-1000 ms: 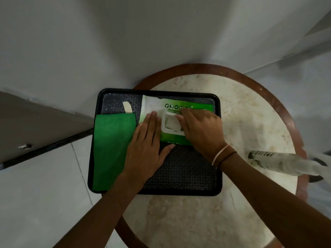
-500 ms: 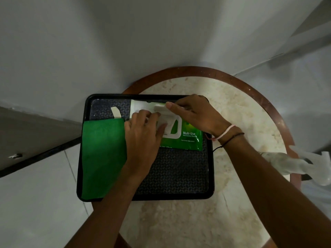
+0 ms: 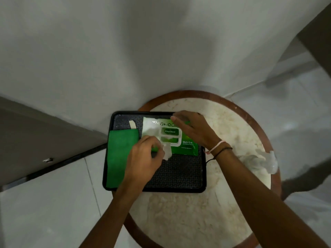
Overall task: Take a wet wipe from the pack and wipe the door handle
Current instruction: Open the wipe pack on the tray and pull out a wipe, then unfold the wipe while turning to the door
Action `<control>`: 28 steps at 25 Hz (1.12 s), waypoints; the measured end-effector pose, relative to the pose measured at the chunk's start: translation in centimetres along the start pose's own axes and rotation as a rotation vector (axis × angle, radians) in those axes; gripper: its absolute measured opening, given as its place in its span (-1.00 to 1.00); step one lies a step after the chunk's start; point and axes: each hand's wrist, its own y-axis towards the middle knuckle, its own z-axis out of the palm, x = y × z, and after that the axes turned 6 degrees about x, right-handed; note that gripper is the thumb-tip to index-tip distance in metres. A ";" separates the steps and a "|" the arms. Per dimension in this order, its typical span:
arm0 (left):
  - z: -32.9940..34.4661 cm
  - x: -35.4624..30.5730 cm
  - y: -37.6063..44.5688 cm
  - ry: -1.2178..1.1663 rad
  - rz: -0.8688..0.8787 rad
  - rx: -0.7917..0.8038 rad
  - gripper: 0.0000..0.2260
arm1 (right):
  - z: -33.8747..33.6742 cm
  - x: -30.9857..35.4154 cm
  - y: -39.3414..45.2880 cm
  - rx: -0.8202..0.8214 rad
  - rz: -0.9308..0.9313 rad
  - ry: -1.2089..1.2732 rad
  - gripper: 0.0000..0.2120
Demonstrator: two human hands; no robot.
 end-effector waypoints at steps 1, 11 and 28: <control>-1.6 -1.1 -0.7 -0.131 -0.089 0.005 -0.88 | -0.2 1.8 -1.1 0.003 0.008 0.069 -0.65; -18.1 -15.5 -7.2 -1.125 -0.343 -0.162 -0.88 | -3.6 19.5 -9.9 0.107 -0.115 0.701 -0.75; -34.0 -9.0 -19.9 -0.379 0.029 -0.550 -0.85 | 7.0 40.2 -12.0 0.242 -0.237 0.559 -0.83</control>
